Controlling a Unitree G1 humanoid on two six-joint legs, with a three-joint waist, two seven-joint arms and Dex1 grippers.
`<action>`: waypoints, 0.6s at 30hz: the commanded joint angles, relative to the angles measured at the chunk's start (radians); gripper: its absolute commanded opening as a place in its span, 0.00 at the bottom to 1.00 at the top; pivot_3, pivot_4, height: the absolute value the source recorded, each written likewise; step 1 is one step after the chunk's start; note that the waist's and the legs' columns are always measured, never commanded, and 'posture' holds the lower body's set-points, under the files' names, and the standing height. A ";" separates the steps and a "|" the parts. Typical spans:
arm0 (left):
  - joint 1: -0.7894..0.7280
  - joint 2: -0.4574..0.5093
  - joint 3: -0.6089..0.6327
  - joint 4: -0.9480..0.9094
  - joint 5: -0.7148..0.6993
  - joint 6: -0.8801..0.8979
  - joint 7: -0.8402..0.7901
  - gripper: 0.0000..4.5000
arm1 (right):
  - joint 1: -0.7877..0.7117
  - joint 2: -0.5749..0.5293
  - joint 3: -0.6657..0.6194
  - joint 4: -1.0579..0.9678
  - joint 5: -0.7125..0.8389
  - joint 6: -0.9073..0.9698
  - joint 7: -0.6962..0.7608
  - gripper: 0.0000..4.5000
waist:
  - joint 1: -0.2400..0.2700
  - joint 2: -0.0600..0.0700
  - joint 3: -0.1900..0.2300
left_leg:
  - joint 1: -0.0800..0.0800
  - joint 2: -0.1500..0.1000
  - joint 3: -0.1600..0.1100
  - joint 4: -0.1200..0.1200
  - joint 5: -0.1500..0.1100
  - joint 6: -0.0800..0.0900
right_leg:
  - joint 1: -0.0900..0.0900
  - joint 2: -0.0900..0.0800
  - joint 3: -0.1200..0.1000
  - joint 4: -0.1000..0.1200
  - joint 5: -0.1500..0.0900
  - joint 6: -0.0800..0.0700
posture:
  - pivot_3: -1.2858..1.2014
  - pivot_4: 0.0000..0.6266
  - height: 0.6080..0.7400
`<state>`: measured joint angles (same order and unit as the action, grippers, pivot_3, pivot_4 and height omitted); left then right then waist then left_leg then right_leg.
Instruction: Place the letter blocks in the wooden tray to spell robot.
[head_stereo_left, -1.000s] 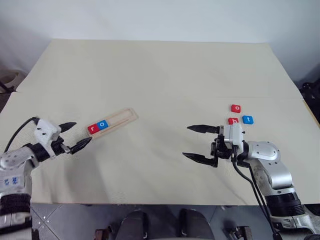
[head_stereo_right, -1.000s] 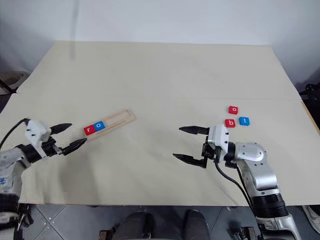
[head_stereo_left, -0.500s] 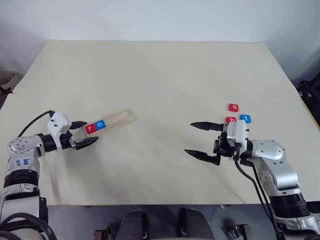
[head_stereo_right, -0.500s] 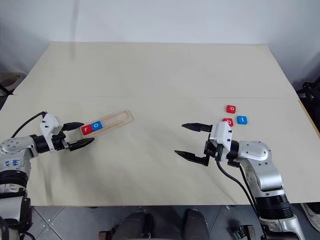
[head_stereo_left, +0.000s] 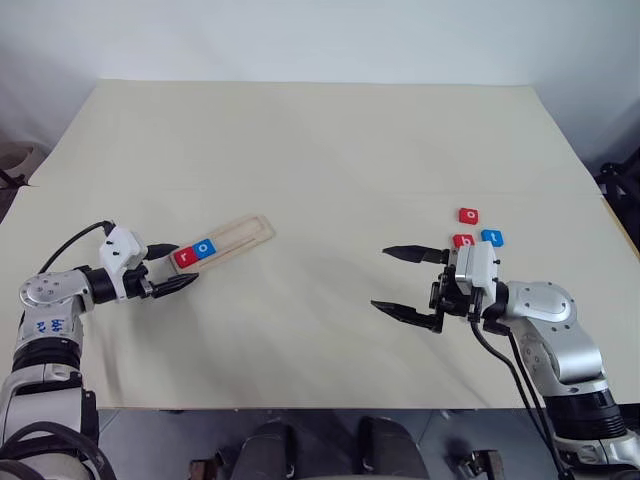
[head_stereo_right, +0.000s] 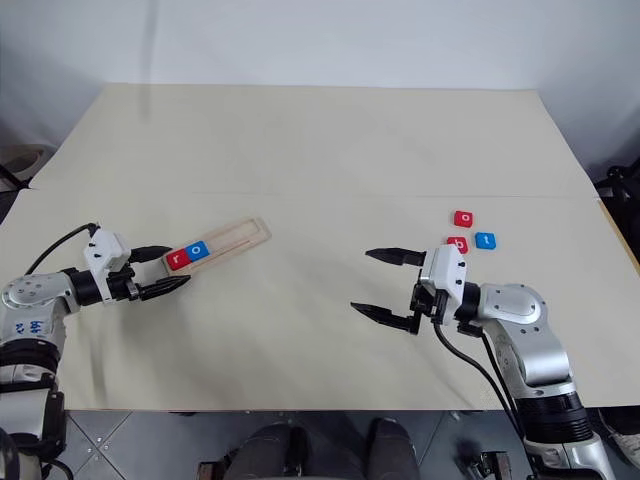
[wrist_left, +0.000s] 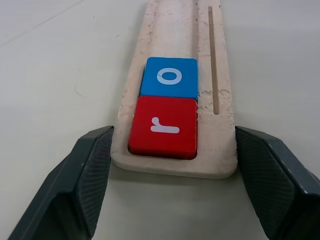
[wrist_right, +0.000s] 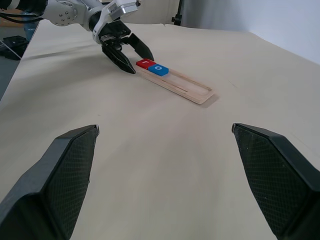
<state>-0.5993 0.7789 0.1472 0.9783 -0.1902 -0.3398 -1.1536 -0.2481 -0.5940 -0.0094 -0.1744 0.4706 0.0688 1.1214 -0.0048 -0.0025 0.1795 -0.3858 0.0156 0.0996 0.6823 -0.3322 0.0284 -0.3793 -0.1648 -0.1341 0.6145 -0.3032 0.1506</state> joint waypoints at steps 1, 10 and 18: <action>0.047 -0.028 -0.033 -0.105 -0.001 0.005 -0.059 0.76 | 0.021 -0.034 -0.049 -0.045 0.023 0.006 -0.001 1.00 | 0.003 0.000 0.000 | 0.000 0.000 0.000 0.000 0.000 0.000 | 0.000 0.000 0.000 0.000 0.000 0.000 | 0.52 0.24 1.00; 0.010 -0.123 -0.170 -0.444 0.010 0.164 -0.103 0.76 | 0.216 -0.142 -0.214 -0.069 0.049 0.024 -0.001 1.00 | 0.029 -0.001 0.001 | -0.001 -0.001 -0.001 0.001 0.000 0.001 | 0.001 -0.001 -0.001 -0.001 0.000 0.000 | 0.52 0.24 1.00; -0.089 -0.250 -0.313 -0.418 0.105 0.158 -0.088 0.76 | 0.477 -0.139 -0.372 -0.175 0.044 0.019 -0.062 1.00 | 0.027 -0.001 0.001 | -0.001 0.000 0.003 0.001 0.000 0.001 | 0.002 0.001 -0.001 -0.003 0.000 0.000 | 0.52 0.24 1.00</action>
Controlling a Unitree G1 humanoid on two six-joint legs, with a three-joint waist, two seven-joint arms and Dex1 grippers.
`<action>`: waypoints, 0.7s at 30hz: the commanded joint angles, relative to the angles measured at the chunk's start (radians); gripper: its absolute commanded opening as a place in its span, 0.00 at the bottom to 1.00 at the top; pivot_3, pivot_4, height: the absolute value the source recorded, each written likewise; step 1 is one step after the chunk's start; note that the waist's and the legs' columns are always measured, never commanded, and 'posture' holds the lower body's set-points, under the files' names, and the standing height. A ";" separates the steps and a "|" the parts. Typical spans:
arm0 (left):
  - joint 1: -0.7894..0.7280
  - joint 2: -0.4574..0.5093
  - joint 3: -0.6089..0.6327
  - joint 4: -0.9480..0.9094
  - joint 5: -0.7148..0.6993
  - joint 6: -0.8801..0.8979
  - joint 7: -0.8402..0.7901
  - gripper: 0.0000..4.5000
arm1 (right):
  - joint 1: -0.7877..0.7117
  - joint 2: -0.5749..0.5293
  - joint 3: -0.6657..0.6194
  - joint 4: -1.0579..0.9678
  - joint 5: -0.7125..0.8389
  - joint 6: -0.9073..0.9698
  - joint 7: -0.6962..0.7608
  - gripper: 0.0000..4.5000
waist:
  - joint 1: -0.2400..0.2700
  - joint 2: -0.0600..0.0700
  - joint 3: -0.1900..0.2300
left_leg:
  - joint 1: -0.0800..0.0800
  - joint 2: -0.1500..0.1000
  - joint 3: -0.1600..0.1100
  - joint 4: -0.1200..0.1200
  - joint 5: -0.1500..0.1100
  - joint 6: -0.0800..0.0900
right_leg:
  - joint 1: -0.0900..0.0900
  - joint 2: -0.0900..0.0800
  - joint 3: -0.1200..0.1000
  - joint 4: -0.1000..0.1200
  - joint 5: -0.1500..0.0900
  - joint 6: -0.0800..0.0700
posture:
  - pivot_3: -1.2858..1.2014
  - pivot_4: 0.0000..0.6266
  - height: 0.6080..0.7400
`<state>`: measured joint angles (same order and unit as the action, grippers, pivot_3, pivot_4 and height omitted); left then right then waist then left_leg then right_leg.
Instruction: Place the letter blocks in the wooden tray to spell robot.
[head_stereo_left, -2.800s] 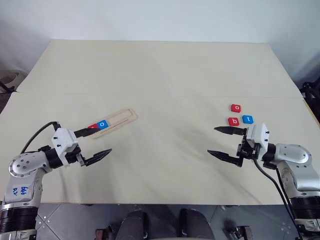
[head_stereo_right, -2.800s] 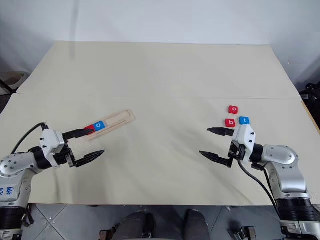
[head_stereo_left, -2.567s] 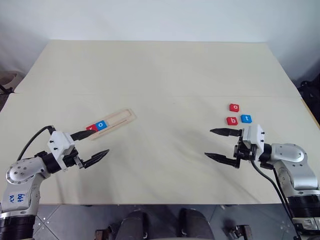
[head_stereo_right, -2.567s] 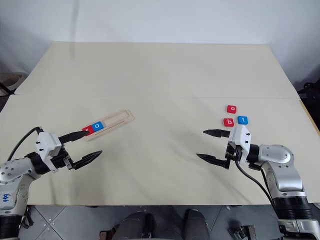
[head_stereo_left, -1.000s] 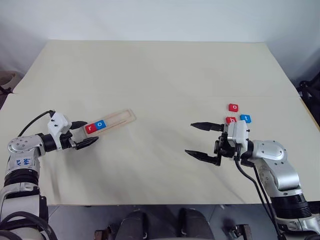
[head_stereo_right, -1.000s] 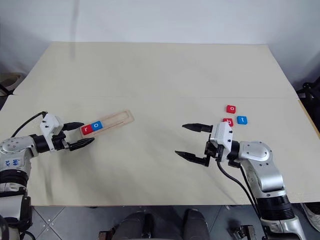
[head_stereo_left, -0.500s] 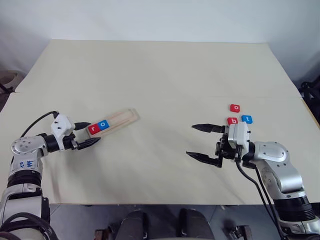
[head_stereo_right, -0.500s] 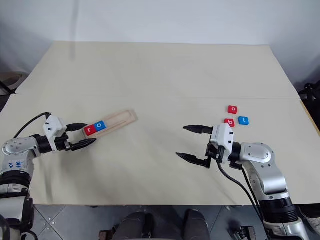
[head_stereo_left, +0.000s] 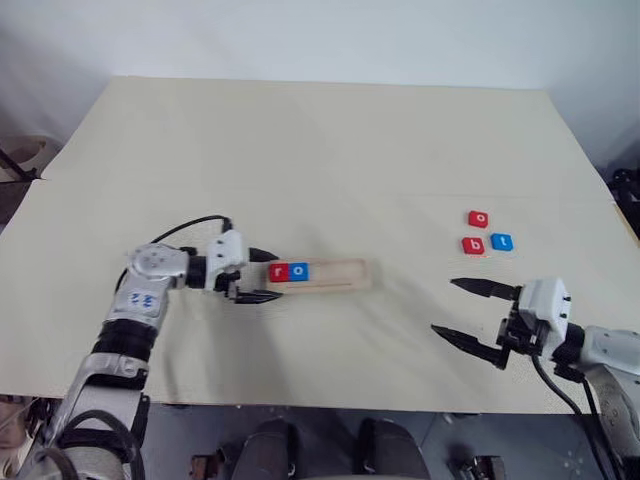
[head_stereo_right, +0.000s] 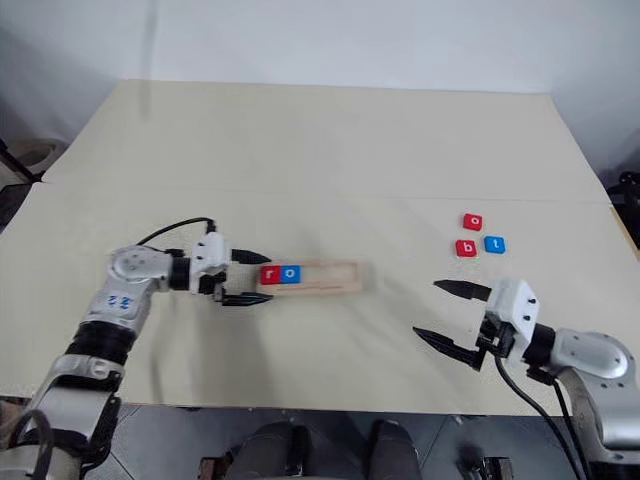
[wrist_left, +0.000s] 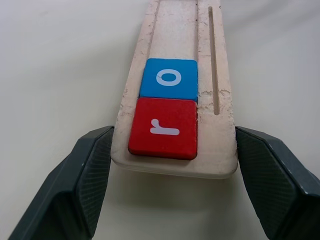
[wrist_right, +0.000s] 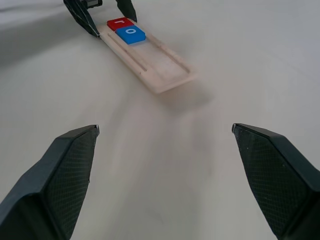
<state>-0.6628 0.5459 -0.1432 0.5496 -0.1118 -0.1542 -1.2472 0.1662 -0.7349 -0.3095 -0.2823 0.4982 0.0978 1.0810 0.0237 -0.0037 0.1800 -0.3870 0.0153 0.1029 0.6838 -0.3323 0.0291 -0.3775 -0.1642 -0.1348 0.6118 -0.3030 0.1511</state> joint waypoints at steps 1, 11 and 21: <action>-0.034 -0.027 -0.029 0.025 0.030 -0.034 0.005 0.76 | 0.088 0.007 -0.086 -0.081 0.017 -0.010 -0.030 1.00 | -0.001 0.000 0.000 | 0.000 0.000 0.001 0.000 0.000 0.000 | 0.000 0.000 0.000 0.000 0.000 0.000 | 0.52 0.24 1.00; -0.044 -0.074 -0.066 0.051 0.060 -0.005 0.017 0.76 | 0.221 0.044 -0.167 -0.138 0.027 -0.023 -0.082 1.00 | 0.002 0.000 0.000 | 0.001 0.000 -0.004 0.000 0.000 0.000 | 0.001 0.000 0.001 -0.001 0.000 0.000 | 0.52 0.24 1.00; -0.043 -0.096 -0.059 0.028 0.041 0.040 0.020 0.76 | 0.222 0.042 -0.169 -0.134 0.037 -0.019 -0.095 1.00 | 0.004 0.000 0.000 | 0.001 0.000 -0.005 0.000 0.000 0.000 | 0.001 0.000 0.001 -0.001 0.000 0.000 | 0.52 0.24 1.00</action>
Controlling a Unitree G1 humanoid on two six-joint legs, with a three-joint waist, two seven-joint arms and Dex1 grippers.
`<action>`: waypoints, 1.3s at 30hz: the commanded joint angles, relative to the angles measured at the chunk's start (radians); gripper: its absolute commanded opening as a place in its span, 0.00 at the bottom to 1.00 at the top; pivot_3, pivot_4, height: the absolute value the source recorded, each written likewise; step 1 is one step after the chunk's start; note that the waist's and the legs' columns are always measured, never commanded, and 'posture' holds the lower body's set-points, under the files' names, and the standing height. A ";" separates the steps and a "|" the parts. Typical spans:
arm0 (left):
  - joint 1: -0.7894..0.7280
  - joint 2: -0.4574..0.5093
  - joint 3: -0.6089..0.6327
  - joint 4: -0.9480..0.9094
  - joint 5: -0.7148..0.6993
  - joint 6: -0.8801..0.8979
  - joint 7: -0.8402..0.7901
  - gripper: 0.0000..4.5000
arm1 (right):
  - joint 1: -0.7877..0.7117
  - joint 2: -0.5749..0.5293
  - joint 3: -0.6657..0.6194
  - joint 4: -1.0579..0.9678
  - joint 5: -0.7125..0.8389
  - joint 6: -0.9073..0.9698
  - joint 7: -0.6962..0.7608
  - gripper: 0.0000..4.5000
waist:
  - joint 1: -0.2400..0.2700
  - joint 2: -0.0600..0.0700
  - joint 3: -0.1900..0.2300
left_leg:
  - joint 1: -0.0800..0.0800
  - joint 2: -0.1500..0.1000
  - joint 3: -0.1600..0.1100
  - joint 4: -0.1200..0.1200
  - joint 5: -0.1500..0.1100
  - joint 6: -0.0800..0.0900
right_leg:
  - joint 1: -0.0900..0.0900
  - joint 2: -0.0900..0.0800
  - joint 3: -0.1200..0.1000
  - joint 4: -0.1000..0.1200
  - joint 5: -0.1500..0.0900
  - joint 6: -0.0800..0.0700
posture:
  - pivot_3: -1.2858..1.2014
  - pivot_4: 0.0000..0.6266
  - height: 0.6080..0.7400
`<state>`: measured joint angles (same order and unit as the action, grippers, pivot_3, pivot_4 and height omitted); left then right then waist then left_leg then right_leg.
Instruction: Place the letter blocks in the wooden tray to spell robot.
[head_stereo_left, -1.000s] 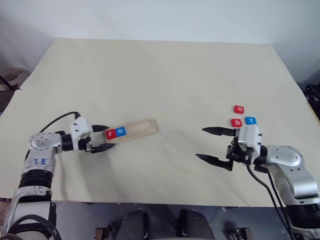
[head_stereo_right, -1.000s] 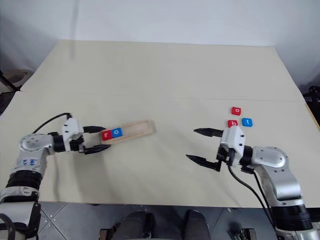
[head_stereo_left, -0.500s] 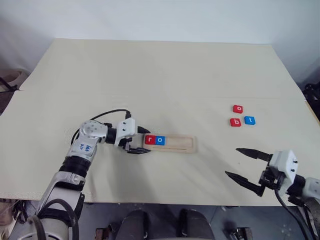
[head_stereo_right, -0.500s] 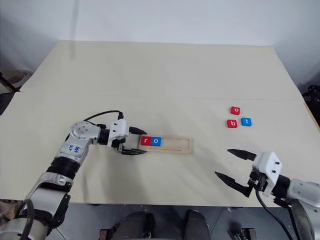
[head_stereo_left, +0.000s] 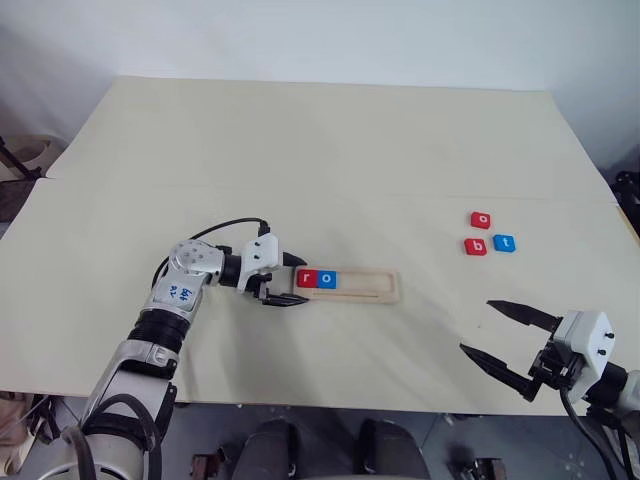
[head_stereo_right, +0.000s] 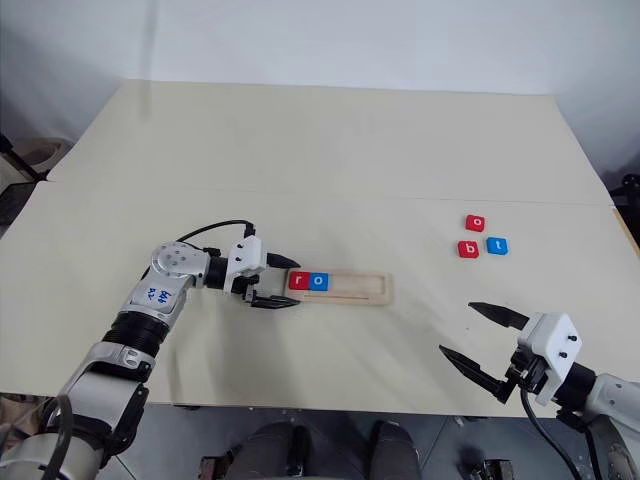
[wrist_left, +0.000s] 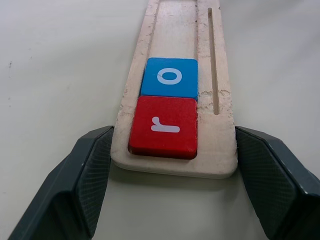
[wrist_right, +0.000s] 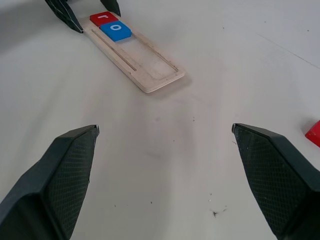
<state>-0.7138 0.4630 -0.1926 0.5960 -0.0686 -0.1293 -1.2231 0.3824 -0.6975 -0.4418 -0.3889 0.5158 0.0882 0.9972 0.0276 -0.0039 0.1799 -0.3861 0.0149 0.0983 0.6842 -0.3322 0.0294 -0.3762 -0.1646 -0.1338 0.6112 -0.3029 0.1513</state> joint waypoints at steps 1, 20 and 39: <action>0.008 -0.014 -0.006 -0.018 -0.008 0.017 -0.007 0.93 | 0.006 0.007 -0.038 -0.027 0.020 -0.007 -0.016 1.00 | 0.000 0.000 0.000 | 0.000 0.000 0.000 0.000 0.000 0.000 | 0.000 0.000 0.000 0.000 0.000 0.000 | 0.52 0.24 1.00; 0.307 0.117 0.337 -0.220 -0.317 -0.078 -0.051 1.00 | 0.111 0.223 -0.189 0.082 -0.014 -0.144 -0.201 1.00 | -0.004 0.001 -0.001 | 0.000 0.002 -0.001 -0.001 0.000 0.000 | 0.000 0.000 0.000 0.000 0.000 0.000 | 0.52 0.24 1.00; 0.435 0.110 0.336 -0.529 -0.375 0.126 0.065 1.00 | -0.583 -0.015 0.086 0.285 -0.107 0.523 -0.520 1.00 | -0.027 0.002 -0.001 | 0.000 0.003 -0.001 -0.001 0.000 0.000 | -0.001 -0.001 0.001 0.001 0.000 -0.001 | 0.52 0.24 1.00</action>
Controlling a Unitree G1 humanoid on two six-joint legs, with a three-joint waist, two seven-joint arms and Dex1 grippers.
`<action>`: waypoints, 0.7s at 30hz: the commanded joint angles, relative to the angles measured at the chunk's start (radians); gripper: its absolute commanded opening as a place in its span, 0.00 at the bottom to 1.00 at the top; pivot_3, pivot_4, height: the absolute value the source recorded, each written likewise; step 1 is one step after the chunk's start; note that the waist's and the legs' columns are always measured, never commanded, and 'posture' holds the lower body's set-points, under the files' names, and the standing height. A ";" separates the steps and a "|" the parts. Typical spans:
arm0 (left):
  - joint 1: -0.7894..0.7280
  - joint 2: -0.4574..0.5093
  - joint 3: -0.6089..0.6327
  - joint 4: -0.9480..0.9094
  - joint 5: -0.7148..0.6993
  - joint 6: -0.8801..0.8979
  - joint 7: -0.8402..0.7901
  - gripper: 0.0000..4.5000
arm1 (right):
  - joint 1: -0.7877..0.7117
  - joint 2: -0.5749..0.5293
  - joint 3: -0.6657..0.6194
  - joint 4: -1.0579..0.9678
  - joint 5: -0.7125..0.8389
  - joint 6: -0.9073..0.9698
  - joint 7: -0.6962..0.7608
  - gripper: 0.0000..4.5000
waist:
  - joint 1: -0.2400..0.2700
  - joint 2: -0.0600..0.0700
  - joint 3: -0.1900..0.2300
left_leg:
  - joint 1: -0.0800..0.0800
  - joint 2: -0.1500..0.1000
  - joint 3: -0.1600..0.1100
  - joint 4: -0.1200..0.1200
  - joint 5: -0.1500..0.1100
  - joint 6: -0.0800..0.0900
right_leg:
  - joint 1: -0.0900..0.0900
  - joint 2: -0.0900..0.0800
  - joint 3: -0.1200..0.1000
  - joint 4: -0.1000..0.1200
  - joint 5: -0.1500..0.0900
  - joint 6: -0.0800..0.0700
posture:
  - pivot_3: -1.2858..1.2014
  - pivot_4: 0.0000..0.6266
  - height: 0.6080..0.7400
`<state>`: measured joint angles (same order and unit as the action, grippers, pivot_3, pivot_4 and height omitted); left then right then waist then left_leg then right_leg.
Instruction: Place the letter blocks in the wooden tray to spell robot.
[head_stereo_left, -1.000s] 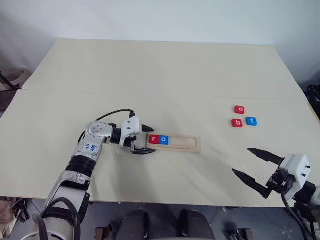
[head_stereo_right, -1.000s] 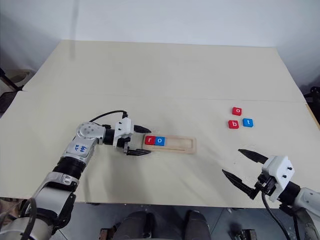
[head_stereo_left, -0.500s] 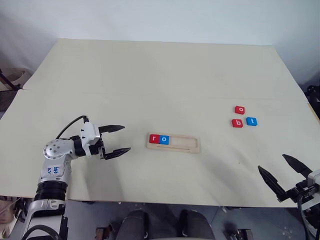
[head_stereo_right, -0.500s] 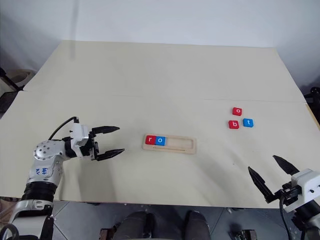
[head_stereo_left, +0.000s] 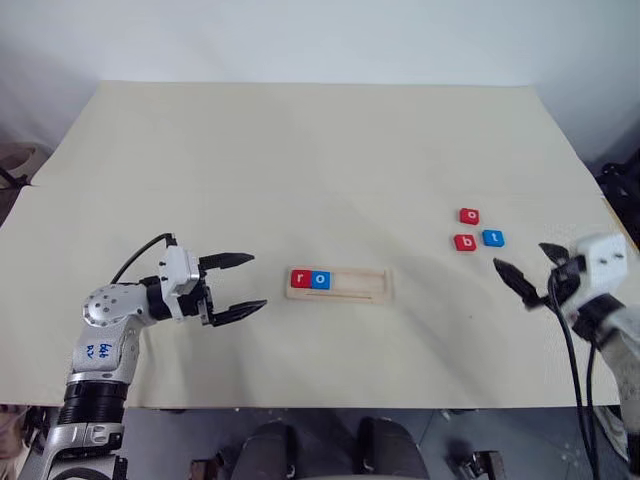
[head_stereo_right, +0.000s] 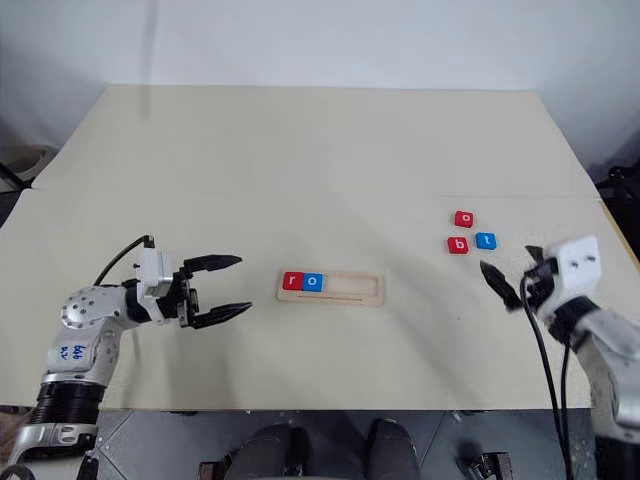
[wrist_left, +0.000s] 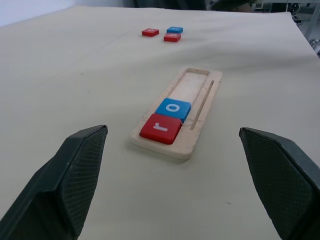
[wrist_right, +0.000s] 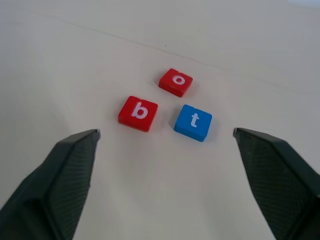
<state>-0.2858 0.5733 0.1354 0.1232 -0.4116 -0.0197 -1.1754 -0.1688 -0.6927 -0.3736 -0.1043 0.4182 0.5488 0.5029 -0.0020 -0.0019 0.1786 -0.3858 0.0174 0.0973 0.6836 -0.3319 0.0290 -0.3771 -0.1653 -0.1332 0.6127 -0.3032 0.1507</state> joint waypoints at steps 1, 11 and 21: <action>0.008 -0.003 0.007 -0.066 -0.034 0.022 0.023 1.00 | -0.074 -0.012 0.028 0.017 -0.009 0.109 -0.049 1.00 | 0.007 0.000 0.000 | 0.000 0.000 -0.001 0.000 0.000 0.000 | 0.000 0.000 0.000 0.000 0.000 0.000 | 0.52 0.24 1.00; 0.021 -0.018 0.009 -0.110 -0.030 0.030 0.074 1.00 | -0.208 -0.001 0.078 0.041 -0.036 0.250 -0.117 1.00 | 0.002 0.000 0.000 | -0.002 -0.002 -0.001 0.000 0.000 0.000 | 0.000 -0.001 -0.001 -0.001 0.000 0.000 | 0.52 0.24 1.00; 0.025 -0.025 -0.001 -0.116 -0.031 0.028 0.088 1.00 | -0.277 0.086 0.143 0.052 -0.062 0.297 -0.178 1.00 | -0.001 0.000 0.000 | -0.002 -0.002 0.000 0.000 0.000 0.000 | 0.000 0.000 -0.001 -0.001 0.000 0.000 | 0.52 0.24 1.00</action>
<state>-0.2636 0.5502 0.1347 0.0449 -0.4290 0.0191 -1.0931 -0.4246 -0.6108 -0.2321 -0.0360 0.3693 0.8402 0.3519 -0.0034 -0.0019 0.1786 -0.3873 0.0157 0.0971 0.6836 -0.3318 0.0290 -0.3775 -0.1653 -0.1344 0.6120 -0.3031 0.1509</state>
